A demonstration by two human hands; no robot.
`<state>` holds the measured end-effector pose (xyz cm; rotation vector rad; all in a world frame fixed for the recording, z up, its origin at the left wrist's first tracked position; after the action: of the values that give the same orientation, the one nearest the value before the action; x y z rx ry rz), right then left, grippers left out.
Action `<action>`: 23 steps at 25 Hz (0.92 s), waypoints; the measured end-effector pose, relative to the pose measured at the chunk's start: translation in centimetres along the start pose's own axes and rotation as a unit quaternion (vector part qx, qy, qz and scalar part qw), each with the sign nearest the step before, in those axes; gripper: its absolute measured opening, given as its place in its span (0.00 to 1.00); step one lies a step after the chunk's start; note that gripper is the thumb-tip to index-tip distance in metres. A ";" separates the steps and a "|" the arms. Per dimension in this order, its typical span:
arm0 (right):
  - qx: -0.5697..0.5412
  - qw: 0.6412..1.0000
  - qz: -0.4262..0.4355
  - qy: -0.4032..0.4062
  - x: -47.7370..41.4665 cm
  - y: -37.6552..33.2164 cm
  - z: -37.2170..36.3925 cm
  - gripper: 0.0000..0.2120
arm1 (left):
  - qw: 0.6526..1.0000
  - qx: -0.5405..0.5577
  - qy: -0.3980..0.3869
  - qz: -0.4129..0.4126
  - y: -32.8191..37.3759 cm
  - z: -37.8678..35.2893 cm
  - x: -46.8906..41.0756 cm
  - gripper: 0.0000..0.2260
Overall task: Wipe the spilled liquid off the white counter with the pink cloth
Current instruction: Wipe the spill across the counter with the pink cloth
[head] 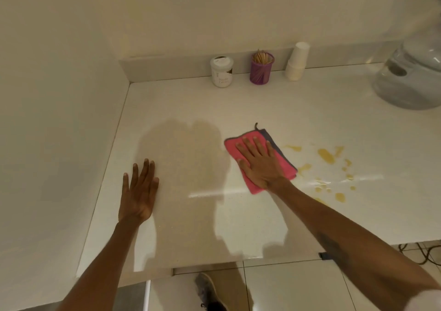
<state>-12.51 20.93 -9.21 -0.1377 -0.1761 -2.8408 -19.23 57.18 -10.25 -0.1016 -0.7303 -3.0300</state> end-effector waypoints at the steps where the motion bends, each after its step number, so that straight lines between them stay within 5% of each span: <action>1: -0.015 1.000 -0.009 0.001 -1.5 -1.5 0.4 0.28 | 1.000 -0.003 0.003 0.000 -0.1 -0.1 0.0 0.27; 7: -0.031 0.998 0.059 0.022 0.4 -13.7 1.4 0.26 | 1.000 0.025 0.017 -0.010 0.0 0.1 -0.1 0.26; 10: -0.032 0.994 0.100 0.042 5.0 -14.4 0.5 0.26 | 0.999 0.023 0.024 -0.015 0.1 0.2 0.0 0.25; 19: -0.016 0.995 -0.100 0.002 16.6 4.1 -2.3 0.27 | 0.999 0.024 0.024 -0.018 0.5 0.1 0.2 0.26; 23: -0.013 0.980 -0.200 -0.004 16.8 12.7 -3.8 0.30 | 0.993 -0.024 0.116 0.012 2.9 1.6 -1.7 0.13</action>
<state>-25.12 3.66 -9.71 -0.1323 -0.1850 -3.2444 -17.34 55.33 -7.57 0.2357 -0.6332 -2.9657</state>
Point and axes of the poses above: each hand's wrist, its own x-axis away from the middle knuckle, its own z-axis out of the back of the hand, y = z × x, the point moved 5 cm from there along -x, towards the middle knuckle, and after that the axes turned 15 degrees about x, right-handed, at the moved point
